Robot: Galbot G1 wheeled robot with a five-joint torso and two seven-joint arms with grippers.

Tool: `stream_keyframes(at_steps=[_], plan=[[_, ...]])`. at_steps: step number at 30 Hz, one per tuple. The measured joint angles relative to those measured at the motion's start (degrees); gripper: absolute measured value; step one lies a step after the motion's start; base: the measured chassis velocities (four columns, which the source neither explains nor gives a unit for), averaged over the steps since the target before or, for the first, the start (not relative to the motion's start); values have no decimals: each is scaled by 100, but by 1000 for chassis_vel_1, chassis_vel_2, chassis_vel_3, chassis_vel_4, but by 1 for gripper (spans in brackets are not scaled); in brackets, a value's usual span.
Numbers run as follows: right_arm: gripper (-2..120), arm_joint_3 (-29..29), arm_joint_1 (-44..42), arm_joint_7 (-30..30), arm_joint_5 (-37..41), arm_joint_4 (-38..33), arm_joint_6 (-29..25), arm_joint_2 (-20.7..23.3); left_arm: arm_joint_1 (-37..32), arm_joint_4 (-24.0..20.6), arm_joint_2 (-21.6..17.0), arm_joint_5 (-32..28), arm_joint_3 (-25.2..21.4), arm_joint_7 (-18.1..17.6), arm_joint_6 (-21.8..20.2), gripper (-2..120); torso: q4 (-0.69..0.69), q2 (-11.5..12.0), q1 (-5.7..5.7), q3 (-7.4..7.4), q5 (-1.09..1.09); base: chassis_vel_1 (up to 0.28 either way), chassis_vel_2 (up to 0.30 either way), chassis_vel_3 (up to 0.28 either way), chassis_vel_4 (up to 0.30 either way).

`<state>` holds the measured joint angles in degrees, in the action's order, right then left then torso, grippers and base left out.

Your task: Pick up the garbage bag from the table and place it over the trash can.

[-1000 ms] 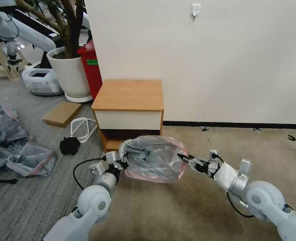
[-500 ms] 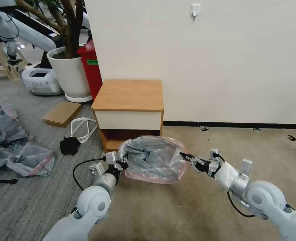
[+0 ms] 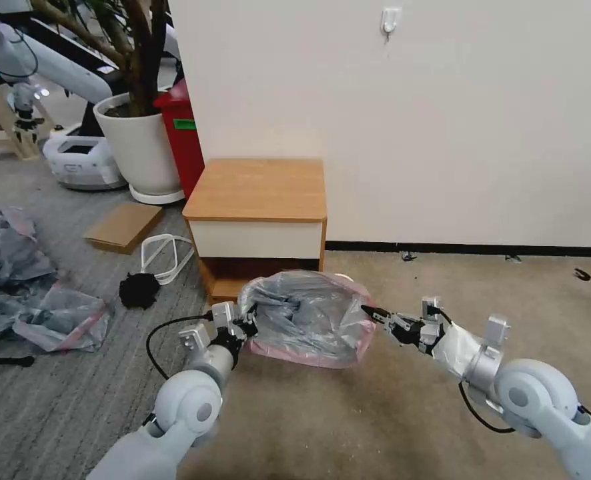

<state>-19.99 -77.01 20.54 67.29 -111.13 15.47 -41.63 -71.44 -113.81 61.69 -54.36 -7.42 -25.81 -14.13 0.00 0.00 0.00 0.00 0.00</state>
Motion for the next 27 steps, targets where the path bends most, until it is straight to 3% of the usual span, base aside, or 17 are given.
stream_keyframes(at_steps=[11, 23, 27], plan=[[24, 13, 43, 91, -1, 37, 12, 15, 17, 0, 17, 1, 35, 0, -8, 3, 0, 0, 0, 0, 0, 0, 0, 0, 0], [1, 20, 63, 93, -97, -13, -26, 41, 74, 47, 5, 15, 88, -4, -9, 3, 0, 0, 0, 0, 0, 0, 0, 0, 0], [0, 48, 79, 93, -153, 1, -44, 38, 84, 50, 4, 14, 100, -6, -9, 3, 0, 0, 0, 0, 0, 0, 0, 0, 0]])
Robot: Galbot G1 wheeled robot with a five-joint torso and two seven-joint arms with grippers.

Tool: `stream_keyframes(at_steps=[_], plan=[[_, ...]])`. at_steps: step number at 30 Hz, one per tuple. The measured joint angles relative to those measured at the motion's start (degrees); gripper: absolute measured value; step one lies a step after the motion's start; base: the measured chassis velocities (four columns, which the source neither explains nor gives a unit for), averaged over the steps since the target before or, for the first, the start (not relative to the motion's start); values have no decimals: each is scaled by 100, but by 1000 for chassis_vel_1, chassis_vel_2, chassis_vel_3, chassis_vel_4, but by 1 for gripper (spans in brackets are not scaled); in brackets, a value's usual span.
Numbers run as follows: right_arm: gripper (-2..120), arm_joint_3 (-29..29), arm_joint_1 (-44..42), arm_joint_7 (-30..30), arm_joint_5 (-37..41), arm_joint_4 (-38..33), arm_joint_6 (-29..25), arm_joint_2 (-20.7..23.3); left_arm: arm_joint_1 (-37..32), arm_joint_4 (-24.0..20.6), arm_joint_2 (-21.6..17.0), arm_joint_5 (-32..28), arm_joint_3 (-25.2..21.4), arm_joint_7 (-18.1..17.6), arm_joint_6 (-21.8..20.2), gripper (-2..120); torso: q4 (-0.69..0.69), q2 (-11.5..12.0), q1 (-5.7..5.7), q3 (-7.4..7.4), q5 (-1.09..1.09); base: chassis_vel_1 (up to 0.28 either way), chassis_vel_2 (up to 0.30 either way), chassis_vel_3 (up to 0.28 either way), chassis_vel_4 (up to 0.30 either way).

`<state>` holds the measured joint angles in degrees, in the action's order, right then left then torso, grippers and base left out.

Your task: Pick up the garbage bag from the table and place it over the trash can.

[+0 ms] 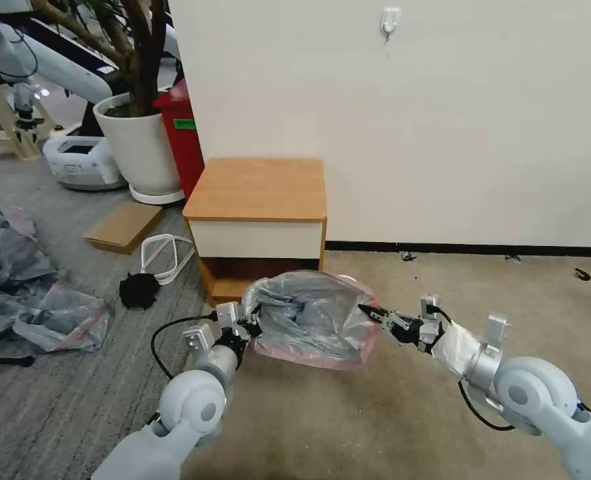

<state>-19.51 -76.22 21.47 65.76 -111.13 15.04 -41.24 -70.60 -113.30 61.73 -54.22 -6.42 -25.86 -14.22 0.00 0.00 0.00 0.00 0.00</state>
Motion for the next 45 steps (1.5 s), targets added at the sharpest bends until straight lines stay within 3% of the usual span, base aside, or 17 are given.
stream_keyframes(at_steps=[19, 35, 45], plan=[[0, 60, 112, -210, -654, 193, -225, 40, 11, 67, 72, 18, 30, 13, 7, 3, 0, 0, 0, 0, 0, 0, 0, 0, 0], [0, 123, 279, -388, -793, 459, -57, 97, -59, 79, -5, 224, 12, 358, -73, 3, 0, 0, 0, 0, 0, 0, 0, 0, 0], [0, 125, 222, -354, -872, 597, -52, 4, -69, 51, 29, 176, -3, 391, -76, 3, 0, 0, 0, 0, 0, 0, 0, 0, 0]])
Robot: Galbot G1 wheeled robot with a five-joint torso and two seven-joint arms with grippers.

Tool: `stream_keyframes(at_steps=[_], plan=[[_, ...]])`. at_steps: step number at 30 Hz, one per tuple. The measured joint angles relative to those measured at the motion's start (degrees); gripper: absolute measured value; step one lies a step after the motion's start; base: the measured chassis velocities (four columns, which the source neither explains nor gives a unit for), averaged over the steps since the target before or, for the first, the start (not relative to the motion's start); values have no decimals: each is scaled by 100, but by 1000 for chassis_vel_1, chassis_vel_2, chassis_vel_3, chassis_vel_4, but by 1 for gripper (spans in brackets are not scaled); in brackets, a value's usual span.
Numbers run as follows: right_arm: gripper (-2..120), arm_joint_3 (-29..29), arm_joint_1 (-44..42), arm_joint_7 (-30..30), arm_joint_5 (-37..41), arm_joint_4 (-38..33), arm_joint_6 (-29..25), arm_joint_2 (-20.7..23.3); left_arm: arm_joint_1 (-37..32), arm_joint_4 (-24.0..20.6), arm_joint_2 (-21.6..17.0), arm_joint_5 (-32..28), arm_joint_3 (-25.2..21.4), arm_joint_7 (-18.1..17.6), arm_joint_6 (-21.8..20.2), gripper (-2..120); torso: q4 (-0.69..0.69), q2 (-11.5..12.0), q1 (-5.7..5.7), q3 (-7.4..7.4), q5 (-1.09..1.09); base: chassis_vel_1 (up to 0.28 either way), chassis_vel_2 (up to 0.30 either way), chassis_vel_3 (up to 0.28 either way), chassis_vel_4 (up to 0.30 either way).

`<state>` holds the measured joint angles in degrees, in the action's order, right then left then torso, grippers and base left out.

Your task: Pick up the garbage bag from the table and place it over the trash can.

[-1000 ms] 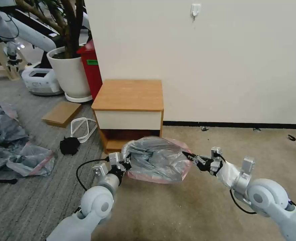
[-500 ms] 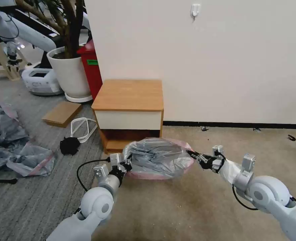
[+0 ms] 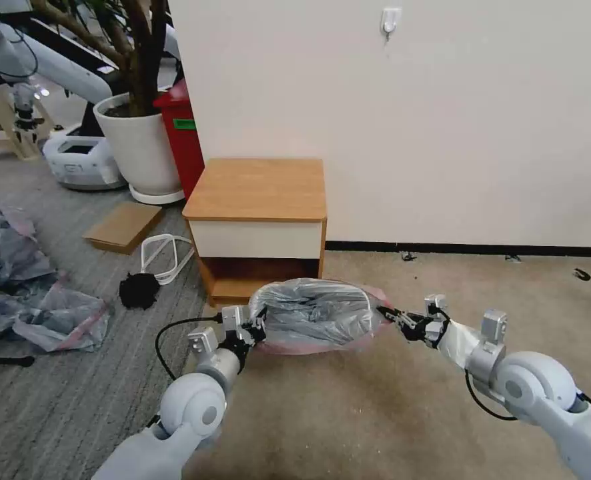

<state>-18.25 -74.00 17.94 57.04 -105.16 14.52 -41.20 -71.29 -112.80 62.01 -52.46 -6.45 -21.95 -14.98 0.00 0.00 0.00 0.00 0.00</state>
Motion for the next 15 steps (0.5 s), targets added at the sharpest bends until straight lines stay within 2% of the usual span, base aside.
stream_keyframes(at_steps=[15], plan=[[0, -56, -243, 6, -248, -4, -206, -399, 119, 53, 229, -199, 0, -336, 152, 3, 0, 0, 0, 0, 0, 0, 0, 0, 0]])
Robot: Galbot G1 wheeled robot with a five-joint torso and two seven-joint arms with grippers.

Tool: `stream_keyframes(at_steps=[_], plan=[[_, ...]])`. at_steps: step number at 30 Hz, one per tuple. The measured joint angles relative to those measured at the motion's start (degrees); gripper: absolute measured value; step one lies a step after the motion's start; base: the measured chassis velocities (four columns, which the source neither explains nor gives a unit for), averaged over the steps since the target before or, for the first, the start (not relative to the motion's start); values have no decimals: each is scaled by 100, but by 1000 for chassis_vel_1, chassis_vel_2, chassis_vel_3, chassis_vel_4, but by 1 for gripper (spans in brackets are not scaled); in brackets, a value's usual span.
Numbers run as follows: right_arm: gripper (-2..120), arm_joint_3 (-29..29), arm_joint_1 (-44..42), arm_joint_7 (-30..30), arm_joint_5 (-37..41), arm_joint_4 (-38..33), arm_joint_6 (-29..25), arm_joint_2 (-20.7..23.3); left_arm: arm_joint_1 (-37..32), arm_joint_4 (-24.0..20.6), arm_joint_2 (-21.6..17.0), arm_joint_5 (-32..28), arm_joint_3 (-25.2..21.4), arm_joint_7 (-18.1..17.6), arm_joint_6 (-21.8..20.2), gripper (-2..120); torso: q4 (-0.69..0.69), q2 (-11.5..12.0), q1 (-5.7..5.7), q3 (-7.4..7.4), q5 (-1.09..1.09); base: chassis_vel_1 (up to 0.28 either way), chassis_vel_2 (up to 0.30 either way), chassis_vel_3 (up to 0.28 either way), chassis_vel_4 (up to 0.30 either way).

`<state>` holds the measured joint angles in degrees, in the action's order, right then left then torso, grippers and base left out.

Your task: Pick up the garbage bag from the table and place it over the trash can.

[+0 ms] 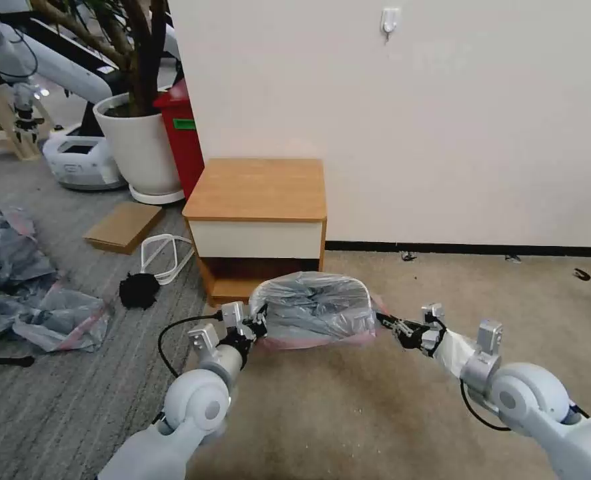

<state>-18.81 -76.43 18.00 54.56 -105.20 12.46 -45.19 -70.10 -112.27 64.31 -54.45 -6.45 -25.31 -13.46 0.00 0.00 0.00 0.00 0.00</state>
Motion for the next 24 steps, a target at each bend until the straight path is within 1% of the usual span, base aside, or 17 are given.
stream_keyframes(at_steps=[3, 6, 7, 9, 10, 13, 17, 18, 19, 20, 24], plan=[[0, 7, -31, -10, -42, -1, -84, -64, 7, 3, 84, -27, 5, -90, 46, 3, 0, 0, 0, 0, 0, 0, 0, 0, 0], [0, 74, -30, -44, -139, 41, -252, -164, 8, -37, 173, -190, 13, -287, 67, 3, 0, 0, 0, 0, 0, 0, 0, 0, 0], [0, 74, -30, -44, -139, 41, -252, -164, 8, -37, 173, -190, 13, -287, 67, 3, 0, 0, 0, 0, 0, 0, 0, 0, 0], [0, 107, -18, -81, -172, 64, -329, -210, 12, -80, 195, -328, 14, -407, 68, 3, 0, 0, 0, 0, 0, 0, 0, 0, 0], [0, 166, -5, -153, -195, 88, -450, -245, 28, -105, 206, -441, 9, -531, 68, 3, 0, 0, 0, 0, 0, 0, 0, 0, 0], [0, 208, 7, -240, -240, 107, -534, -279, 56, -106, 190, -464, -9, -593, 68, 3, 0, 0, 1, 0, 0, 0, 0, 0, 0], [0, 211, 7, -295, -320, 109, -578, -266, 79, -78, 76, -377, -13, -591, 68, 3, 1, 0, 0, 0, 0, 0, 0, 0, 0], [0, 226, 18, -296, -375, 127, -630, -250, 89, -114, 76, -546, -21, -663, 55, 3, 1, 0, 0, 0, 1, 0, 0, 0, 0], [0, 226, 18, -296, -375, 127, -630, -250, 89, -114, 76, -546, -21, -663, 55, 3, 1, 0, 0, 0, 1, 0, 0, 0, 0], [0, 260, 39, -319, -412, 146, -697, -245, 104, -151, 99, -710, -28, -778, 25, 3, 0, 0, 0, 0, 1, 0, 0, 0, 0], [0, 335, 62, -486, -423, 161, -802, -288, 133, -180, 172, -937, -24, -948, 6, 3, 1, 0, 0, 0, 0, 0, 0, 0, 0]])
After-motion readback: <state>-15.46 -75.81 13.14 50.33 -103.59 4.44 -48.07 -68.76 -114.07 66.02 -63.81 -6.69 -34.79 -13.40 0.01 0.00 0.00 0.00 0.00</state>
